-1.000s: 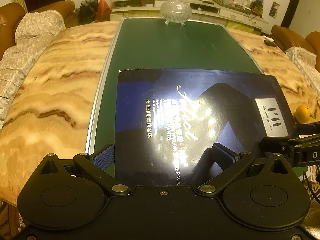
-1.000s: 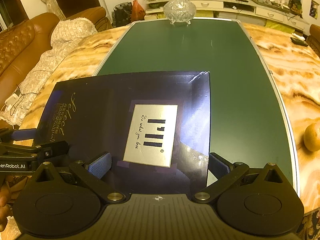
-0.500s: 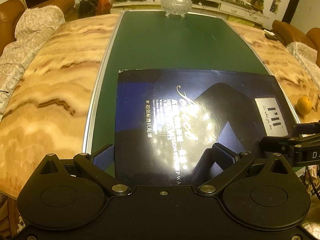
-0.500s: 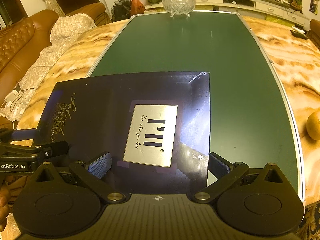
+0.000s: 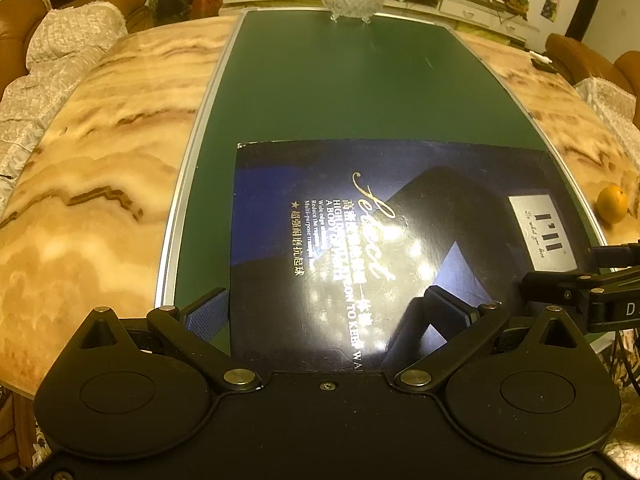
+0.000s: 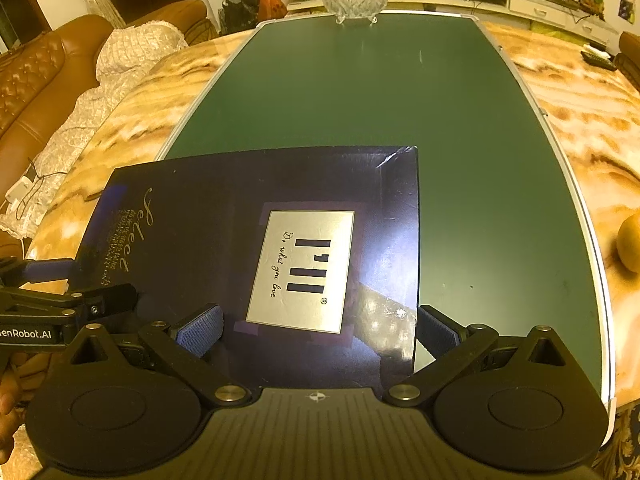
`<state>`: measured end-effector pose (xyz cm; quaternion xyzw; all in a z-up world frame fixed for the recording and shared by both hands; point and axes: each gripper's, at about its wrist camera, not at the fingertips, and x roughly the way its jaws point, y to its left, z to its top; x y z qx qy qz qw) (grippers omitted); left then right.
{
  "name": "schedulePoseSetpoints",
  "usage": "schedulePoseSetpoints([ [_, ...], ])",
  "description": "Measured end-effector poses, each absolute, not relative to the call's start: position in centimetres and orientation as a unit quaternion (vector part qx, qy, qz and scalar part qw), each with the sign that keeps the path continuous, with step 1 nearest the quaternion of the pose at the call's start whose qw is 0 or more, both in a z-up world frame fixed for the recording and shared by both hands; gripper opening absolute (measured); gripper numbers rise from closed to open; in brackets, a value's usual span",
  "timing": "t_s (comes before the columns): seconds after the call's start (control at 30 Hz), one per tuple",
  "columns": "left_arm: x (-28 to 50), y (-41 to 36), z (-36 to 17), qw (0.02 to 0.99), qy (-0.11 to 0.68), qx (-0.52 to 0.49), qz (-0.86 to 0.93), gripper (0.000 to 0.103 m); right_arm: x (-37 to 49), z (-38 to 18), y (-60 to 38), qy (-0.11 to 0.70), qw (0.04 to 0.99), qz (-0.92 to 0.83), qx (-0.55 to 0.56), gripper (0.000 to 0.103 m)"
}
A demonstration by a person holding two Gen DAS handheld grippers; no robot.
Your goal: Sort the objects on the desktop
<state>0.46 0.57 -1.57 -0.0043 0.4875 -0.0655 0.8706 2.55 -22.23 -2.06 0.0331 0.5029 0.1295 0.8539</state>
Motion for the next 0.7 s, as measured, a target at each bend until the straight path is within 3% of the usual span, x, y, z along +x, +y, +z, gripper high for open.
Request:
schedulePoseSetpoints([
  [0.7,0.4,0.2,-3.1,0.869,0.491,0.012,-0.064,0.103,2.3,-3.7,-22.2,0.501,0.855,0.129,0.028,0.103],
])
